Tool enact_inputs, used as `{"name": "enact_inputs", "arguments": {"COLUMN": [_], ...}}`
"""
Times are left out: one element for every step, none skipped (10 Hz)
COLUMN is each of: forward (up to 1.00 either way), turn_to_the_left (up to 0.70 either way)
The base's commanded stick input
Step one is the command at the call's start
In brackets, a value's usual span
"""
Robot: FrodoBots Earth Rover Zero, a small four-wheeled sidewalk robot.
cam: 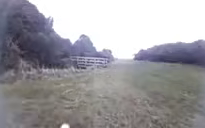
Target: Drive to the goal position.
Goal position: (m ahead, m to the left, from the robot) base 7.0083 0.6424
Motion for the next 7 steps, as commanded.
{"name": "enact_inputs", "arguments": {"forward": [0.70, 0.70, 0.70, 0.70, 0.70, 0.70, 0.70], "turn_to_the_left": [-0.35, -0.35, -0.30, -0.16, -0.01, 0.00, 0.00]}}
